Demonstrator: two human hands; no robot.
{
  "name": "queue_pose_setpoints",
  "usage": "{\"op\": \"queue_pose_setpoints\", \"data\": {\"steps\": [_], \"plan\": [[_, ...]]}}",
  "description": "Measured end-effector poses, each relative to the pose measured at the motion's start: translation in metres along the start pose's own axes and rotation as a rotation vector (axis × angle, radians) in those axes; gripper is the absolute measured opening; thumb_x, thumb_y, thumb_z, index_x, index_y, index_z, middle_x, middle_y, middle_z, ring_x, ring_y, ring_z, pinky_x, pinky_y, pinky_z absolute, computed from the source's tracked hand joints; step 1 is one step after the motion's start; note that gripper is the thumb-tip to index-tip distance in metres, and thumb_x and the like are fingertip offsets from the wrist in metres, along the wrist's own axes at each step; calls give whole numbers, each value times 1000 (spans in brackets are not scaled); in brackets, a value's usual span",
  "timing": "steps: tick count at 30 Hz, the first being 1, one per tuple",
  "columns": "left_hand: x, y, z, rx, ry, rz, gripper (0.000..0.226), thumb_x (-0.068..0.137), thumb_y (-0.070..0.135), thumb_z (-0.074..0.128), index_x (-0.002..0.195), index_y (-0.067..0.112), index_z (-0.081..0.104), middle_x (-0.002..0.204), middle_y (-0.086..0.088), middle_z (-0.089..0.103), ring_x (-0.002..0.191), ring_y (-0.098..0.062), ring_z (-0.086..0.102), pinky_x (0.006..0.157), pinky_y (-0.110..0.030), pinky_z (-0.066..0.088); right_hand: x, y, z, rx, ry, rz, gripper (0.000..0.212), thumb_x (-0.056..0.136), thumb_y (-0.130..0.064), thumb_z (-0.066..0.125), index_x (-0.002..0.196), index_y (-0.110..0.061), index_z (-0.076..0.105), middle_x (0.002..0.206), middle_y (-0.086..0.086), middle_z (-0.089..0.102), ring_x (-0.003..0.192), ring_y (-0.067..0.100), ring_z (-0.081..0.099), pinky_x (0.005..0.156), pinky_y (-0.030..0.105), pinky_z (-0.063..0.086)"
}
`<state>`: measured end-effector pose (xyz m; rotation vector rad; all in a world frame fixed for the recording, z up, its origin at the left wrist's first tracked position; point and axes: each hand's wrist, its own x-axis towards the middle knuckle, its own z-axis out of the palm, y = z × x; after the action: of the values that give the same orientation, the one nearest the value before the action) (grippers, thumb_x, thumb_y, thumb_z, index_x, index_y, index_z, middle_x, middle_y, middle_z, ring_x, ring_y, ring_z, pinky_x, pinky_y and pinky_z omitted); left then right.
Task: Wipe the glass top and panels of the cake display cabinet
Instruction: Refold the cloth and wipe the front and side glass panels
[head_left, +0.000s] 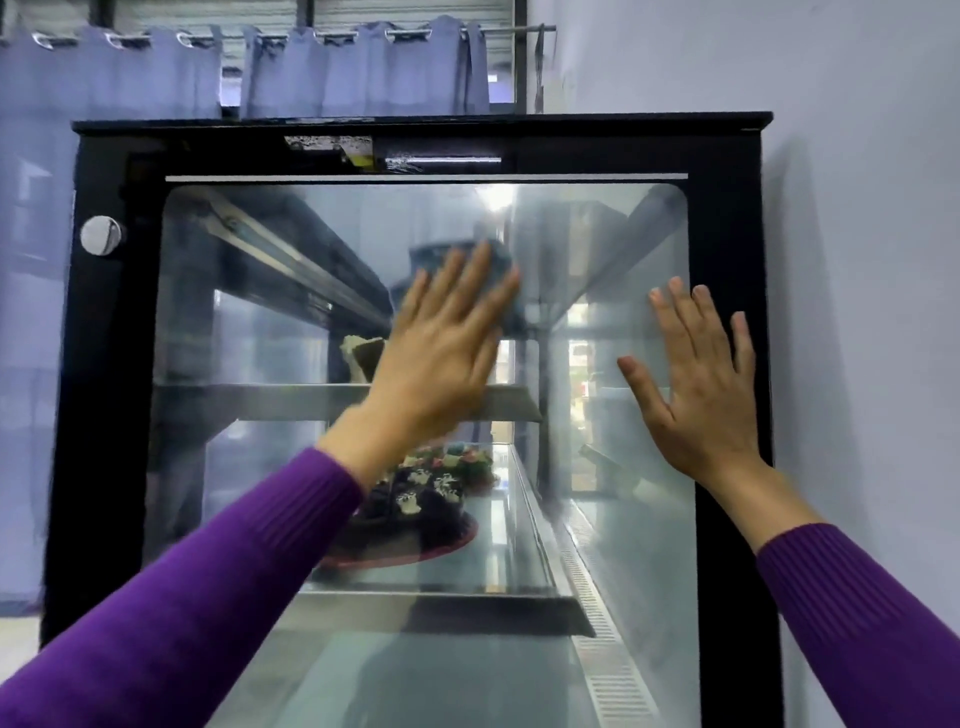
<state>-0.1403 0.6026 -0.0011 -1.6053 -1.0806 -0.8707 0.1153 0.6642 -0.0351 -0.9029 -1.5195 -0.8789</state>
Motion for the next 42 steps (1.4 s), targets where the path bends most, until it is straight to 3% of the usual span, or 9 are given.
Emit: {"op": "queue_pose_setpoints", "data": {"steps": [4,8,10,13,17,24,32,39,42], "plan": [[-50,-8,-1,67,-69,198,57,101,38,26,154,33,8,164,0,2,151,-18,-2,123,-41,3,-16,10,-4,12,-32,-42,67,99,-52,28,155,-16,19,163,1,15,152,17,6,123,44,1],[36,-31,-20,-152,135,-177,50,101,33,35,150,27,23,163,3,13,150,-16,8,122,-38,4,-26,12,-5,62,-16,-32,67,99,-49,30,154,-13,18,163,2,14,152,16,7,124,41,0],[66,-22,-20,-130,157,-208,48,102,34,32,149,25,27,163,1,12,151,-19,7,122,-39,2,-26,14,-5,75,-23,-45,68,99,-49,32,154,-12,18,163,2,15,152,16,8,124,39,0],[44,12,0,-73,53,-7,52,103,37,29,153,26,18,163,1,6,151,-21,0,123,-42,-1,-27,17,-3,63,-10,-54,68,99,-48,34,154,-11,21,163,3,17,151,17,10,124,40,2],[-23,16,17,92,-91,483,54,103,42,29,154,27,16,163,0,10,151,-21,4,123,-43,6,-28,18,-4,70,-34,-69,67,99,-48,34,154,-12,22,163,3,17,152,17,9,124,41,2],[88,30,-6,-111,80,-111,54,103,40,24,154,26,15,164,1,4,151,-21,0,122,-39,-1,-46,6,-17,375,-42,67,74,96,-55,32,156,-18,10,162,-11,8,151,7,4,124,33,-2],[-49,106,45,-4,-106,490,55,101,36,31,154,24,19,162,0,14,150,-22,8,122,-42,6,-94,18,-25,470,-156,72,89,90,-66,37,156,-16,3,165,-5,3,151,9,0,124,37,1],[48,88,18,-81,-2,87,55,103,35,27,155,24,13,164,-1,5,151,-23,0,122,-41,-3,-96,19,-20,314,-177,39,74,96,-54,34,156,-16,11,165,-6,3,152,12,-3,124,35,-3],[-17,99,34,-60,-28,232,61,99,28,42,154,23,15,163,-2,8,151,-25,3,122,-43,0,-106,15,-15,246,-150,59,64,99,-47,31,154,-15,21,164,-1,9,152,14,-1,124,39,-2]]}}
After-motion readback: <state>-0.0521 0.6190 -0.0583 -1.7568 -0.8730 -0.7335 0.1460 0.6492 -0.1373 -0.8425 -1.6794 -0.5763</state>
